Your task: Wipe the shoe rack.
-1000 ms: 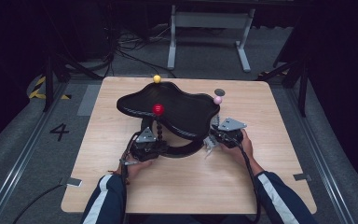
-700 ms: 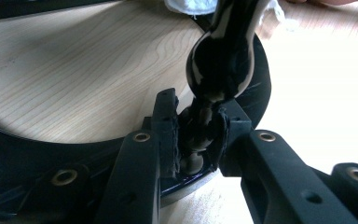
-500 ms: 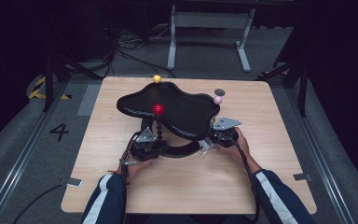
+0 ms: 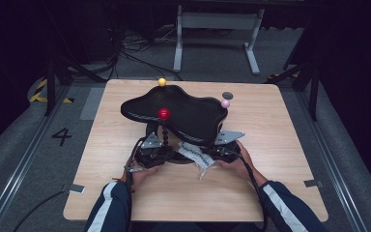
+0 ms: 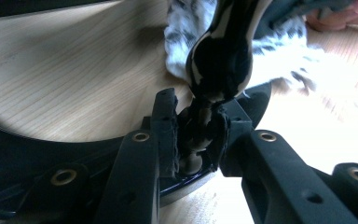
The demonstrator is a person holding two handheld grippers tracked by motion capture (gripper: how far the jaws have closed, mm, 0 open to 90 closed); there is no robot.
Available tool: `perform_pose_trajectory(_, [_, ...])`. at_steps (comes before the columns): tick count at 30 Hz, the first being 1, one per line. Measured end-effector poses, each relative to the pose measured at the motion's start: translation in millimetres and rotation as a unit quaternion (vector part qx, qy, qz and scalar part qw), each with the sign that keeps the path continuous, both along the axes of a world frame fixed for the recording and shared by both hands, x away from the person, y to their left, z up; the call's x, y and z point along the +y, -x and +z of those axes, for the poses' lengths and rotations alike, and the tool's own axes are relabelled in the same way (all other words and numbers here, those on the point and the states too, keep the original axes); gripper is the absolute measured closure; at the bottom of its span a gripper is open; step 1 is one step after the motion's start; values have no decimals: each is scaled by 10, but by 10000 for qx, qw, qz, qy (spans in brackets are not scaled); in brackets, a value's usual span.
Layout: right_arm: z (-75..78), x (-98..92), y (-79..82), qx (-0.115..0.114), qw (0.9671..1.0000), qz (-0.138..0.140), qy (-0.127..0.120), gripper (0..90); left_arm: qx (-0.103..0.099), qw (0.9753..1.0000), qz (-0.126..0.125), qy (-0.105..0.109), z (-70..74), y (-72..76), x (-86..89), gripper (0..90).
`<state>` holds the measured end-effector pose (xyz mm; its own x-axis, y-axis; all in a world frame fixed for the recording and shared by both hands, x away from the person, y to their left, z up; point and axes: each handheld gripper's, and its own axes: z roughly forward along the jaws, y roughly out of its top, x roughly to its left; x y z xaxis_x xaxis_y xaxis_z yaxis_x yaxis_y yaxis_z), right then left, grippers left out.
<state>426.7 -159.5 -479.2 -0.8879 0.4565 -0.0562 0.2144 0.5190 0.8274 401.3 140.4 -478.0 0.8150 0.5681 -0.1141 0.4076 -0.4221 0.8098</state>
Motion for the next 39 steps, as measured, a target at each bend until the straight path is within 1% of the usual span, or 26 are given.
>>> perform_pose_trajectory(2, [4,45,40,-28,10000,69,27,770,3,10000,-1,3,0,4,-2,734])
perform_pose_trajectory(4, [9,66,53,-142,9998,39,111,767,8,10000,-13,10,-1,-1,-1,735])
perform_pose_trajectory(5, [7,63,49,-147,9998,19,111,767,-45,10000,-69,-8,0,-17,2,735])
perform_pose_trajectory(6, [7,63,49,-147,9998,19,111,767,-45,10000,-69,-8,0,-17,2,736])
perform_pose_trajectory(7, [0,39,29,-173,9998,-67,100,767,34,10000,-18,-40,8,-6,3,736])
perform_pose_trajectory(9, [-4,-8,-14,-233,9993,-257,109,767,20,10000,-29,-27,6,-10,2,737])
perform_pose_trajectory(10, [-9,-43,-43,-287,9986,-416,123,767,31,10000,-27,-18,6,-10,1,737])
perform_pose_trajectory(11, [-14,-70,-68,-326,9982,-491,120,768,50,10000,-22,-18,6,-8,2,737])
perform_pose_trajectory(13, [-15,-109,-109,-321,9975,-612,120,769,56,10000,-21,-19,5,-11,2,737])
perform_pose_trajectory(14, [-15,-118,-125,-331,9973,-646,131,770,21,10000,-51,33,-2,-18,0,737])
perform_pose_trajectory(16, [-16,-130,-146,-350,9968,-697,143,771,26,10000,-50,34,-1,-17,0,737])
perform_pose_trajectory(17, [-17,-144,-169,-396,9960,-781,172,771,25,10000,-50,36,-2,-17,0,737])
perform_pose_trajectory(18, [-15,-174,-208,-360,9952,-889,170,772,28,10000,-49,41,-2,-17,0,737])
perform_pose_trajectory(19, [-15,-174,-208,-360,9952,-889,170,772,30,10000,-51,42,-2,-18,0,737])
perform_pose_trajectory(20, [-15,-191,-226,-412,9942,-967,214,771,31,10000,-50,44,-2,-17,0,737])
perform_pose_trajectory(21, [-19,-222,-253,-390,9933,-1066,196,772,28,10000,-49,44,-2,-17,-1,737])
perform_pose_trajectory(23, [-23,-262,-276,-419,9919,-1178,206,772,62,10000,-16,-18,5,-8,1,737])
perform_pose_trajectory(25, [-26,-300,-301,-468,9908,-1249,224,773,63,10000,-32,-18,7,-1,8,733])
perform_pose_trajectory(26, [-26,-308,-307,-509,9899,-1301,239,774,42,10000,-38,34,0,2,4,733])
perform_pose_trajectory(27, [-28,-311,-313,-534,9893,-1333,255,775,35,10000,-38,15,1,4,6,733])
perform_pose_trajectory(31, [-31,-311,-319,-620,9873,-1432,307,777,62,9999,-89,57,-1,-5,6,734])
perform_pose_trajectory(34, [-36,-338,-334,-691,9843,-1582,365,778,52,9999,-92,55,-1,-6,5,733])
perform_pose_trajectory(36, [-42,-352,-346,-776,9812,-1701,470,778,70,9999,-89,60,-2,0,3,733])
perform_pose_trajectory(37, [-42,-352,-346,-776,9812,-1701,470,778,69,9999,-102,44,0,6,3,733])
perform_pose_trajectory(38, [-34,-373,-375,-583,9830,-1705,351,782,73,9999,-127,78,-4,8,-4,733])
perform_pose_trajectory(39, [-34,-377,-373,-563,9842,-1648,322,785,67,9999,-143,71,-4,10,-6,734])
